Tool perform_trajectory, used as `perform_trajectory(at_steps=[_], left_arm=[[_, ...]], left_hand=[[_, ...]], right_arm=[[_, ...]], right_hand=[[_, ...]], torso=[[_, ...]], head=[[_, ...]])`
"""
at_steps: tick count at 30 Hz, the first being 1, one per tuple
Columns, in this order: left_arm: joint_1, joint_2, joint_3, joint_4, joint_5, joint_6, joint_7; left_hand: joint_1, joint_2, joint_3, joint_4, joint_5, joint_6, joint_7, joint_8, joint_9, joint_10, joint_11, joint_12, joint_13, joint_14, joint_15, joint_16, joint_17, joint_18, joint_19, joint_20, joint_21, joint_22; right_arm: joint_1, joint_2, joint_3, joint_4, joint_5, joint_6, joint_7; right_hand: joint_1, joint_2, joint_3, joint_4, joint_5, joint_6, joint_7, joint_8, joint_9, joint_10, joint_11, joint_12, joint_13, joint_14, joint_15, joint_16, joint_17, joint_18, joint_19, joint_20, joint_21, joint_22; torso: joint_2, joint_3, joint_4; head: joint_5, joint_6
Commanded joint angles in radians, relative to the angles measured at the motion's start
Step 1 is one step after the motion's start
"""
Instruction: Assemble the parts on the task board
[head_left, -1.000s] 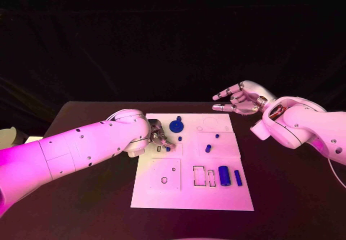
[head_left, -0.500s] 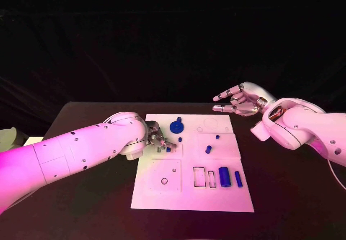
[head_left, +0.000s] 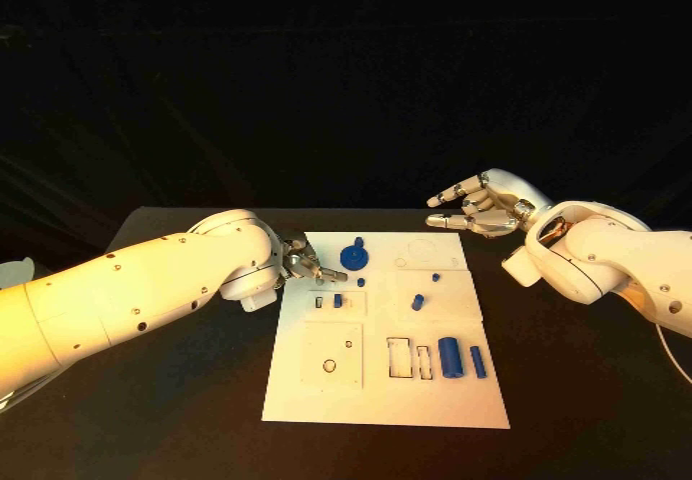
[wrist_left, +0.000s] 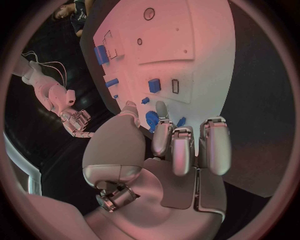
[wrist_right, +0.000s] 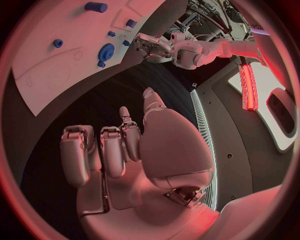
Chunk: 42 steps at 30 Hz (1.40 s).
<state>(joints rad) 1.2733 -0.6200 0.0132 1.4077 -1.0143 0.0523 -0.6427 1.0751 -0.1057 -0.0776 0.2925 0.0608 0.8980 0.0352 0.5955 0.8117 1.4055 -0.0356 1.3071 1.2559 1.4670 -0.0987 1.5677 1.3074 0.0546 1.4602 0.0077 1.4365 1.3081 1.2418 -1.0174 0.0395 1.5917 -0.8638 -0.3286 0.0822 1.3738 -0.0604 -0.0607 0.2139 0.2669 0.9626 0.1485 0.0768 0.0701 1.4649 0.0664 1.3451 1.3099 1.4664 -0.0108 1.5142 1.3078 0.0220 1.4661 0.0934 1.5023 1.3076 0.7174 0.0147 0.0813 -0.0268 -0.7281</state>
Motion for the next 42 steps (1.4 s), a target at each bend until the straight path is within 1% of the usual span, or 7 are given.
perform_trajectory(at_steps=[1,4,8,14,20,26,42], left_arm=[[0.018,-0.011,0.009,-0.001,0.056,0.053,0.005],[0.047,-0.007,0.014,-0.039,0.063,0.098,0.011],[0.08,0.022,0.016,-0.122,0.065,0.144,0.018],[0.097,0.081,0.008,-0.237,0.03,0.194,0.037],[0.097,0.129,-0.007,-0.318,-0.012,0.226,0.063],[0.087,0.169,-0.019,-0.384,-0.048,0.258,0.079],[0.066,0.215,-0.024,-0.462,-0.057,0.279,0.088]], left_hand=[[0.042,0.006,0.007,0.002,-0.001,-0.018,0.016,-0.042,-0.045,-0.021,0.015,-0.023,-0.027,0.104,0.017,0.003,0.263,0.0,-0.003,0.017,-0.008,0.027],[0.076,0.008,0.034,0.003,0.002,-0.033,0.033,-0.089,-0.103,-0.039,0.03,-0.047,-0.055,0.104,0.029,0.003,0.263,0.002,-0.008,0.03,-0.016,0.018],[0.083,0.009,0.042,0.0,0.003,-0.033,0.043,-0.112,-0.145,-0.051,0.038,-0.062,-0.074,0.104,0.037,0.003,0.263,0.003,-0.009,0.038,-0.019,0.014],[0.074,0.014,0.038,0.001,0.0,-0.026,0.046,-0.122,-0.173,-0.05,0.042,-0.061,-0.076,0.104,0.041,0.003,0.263,0.002,-0.005,0.043,-0.016,0.021],[0.065,0.032,0.03,0.0,-0.001,-0.006,0.043,-0.117,-0.19,-0.046,0.039,-0.058,-0.075,0.104,0.041,0.003,0.263,0.001,-0.002,0.044,-0.013,0.026],[0.077,0.046,0.029,-0.002,0.0,0.017,0.035,-0.103,-0.197,-0.041,0.033,-0.052,-0.07,0.104,0.036,0.003,0.263,0.0,0.001,0.041,-0.009,0.033],[0.086,0.059,0.034,-0.002,0.001,0.027,0.031,-0.094,-0.2,-0.035,0.03,-0.044,-0.063,0.104,0.033,0.003,0.263,-0.002,0.007,0.038,-0.002,0.044]], right_arm=[[-0.001,0.001,0.0,-0.002,0.0,0.006,0.01],[-0.002,0.002,-0.001,-0.004,0.0,0.006,0.009],[-0.002,0.003,-0.001,-0.006,0.0,0.005,0.008],[-0.002,0.008,-0.001,-0.008,0.0,0.005,0.009],[-0.003,0.011,-0.001,-0.009,-0.001,0.006,0.01],[-0.003,0.014,-0.001,-0.012,-0.005,0.006,0.01],[-0.003,0.015,-0.001,-0.017,-0.008,0.005,0.01]], right_hand=[[-0.008,-0.001,-0.007,0.001,-0.001,0.006,-0.001,0.001,0.0,0.012,-0.006,-0.003,0.149,0.08,-0.004,-0.005,0.161,0.007,0.042,-0.004,-0.006,0.147],[-0.008,-0.001,-0.007,0.001,-0.001,0.006,-0.001,0.001,0.0,0.012,-0.006,-0.003,0.149,0.08,-0.004,-0.005,0.161,0.007,0.042,-0.004,-0.006,0.147],[-0.008,-0.001,-0.007,0.001,-0.001,0.006,-0.001,0.001,0.0,0.012,-0.006,-0.003,0.149,0.08,-0.004,-0.005,0.161,0.007,0.042,-0.004,-0.006,0.147],[-0.01,0.0,-0.008,0.001,0.001,0.006,-0.001,0.001,0.0,0.012,-0.006,-0.003,0.149,0.08,-0.004,-0.005,0.162,0.007,0.042,-0.004,-0.007,0.146],[-0.009,0.0,-0.009,0.001,0.002,0.006,-0.001,0.001,0.0,0.012,-0.007,-0.002,0.149,0.08,-0.004,-0.005,0.162,0.007,0.042,-0.004,-0.007,0.146],[-0.009,0.0,-0.009,0.001,0.002,0.006,-0.001,0.001,0.0,0.012,-0.007,-0.002,0.149,0.08,-0.004,-0.005,0.162,0.007,0.042,-0.004,-0.007,0.146],[-0.009,0.001,-0.009,0.001,0.003,0.006,-0.001,0.001,0.0,0.012,-0.007,-0.003,0.149,0.081,-0.004,-0.005,0.162,0.007,0.042,-0.004,-0.007,0.146]], torso=[[0.001,-0.0001,0.0003],[0.002,0.0002,0.0003],[0.001,-0.0001,0.0007],[0.004,-0.0023,-0.0009],[0.004,-0.0023,-0.0008],[0.003,-0.0015,-0.0013],[0.002,-0.0006,0.0002]], head=[[0.0,0.002],[0.001,0.004],[0.002,0.006],[0.004,0.007],[0.005,0.005],[0.004,0.003],[0.007,-0.002]])
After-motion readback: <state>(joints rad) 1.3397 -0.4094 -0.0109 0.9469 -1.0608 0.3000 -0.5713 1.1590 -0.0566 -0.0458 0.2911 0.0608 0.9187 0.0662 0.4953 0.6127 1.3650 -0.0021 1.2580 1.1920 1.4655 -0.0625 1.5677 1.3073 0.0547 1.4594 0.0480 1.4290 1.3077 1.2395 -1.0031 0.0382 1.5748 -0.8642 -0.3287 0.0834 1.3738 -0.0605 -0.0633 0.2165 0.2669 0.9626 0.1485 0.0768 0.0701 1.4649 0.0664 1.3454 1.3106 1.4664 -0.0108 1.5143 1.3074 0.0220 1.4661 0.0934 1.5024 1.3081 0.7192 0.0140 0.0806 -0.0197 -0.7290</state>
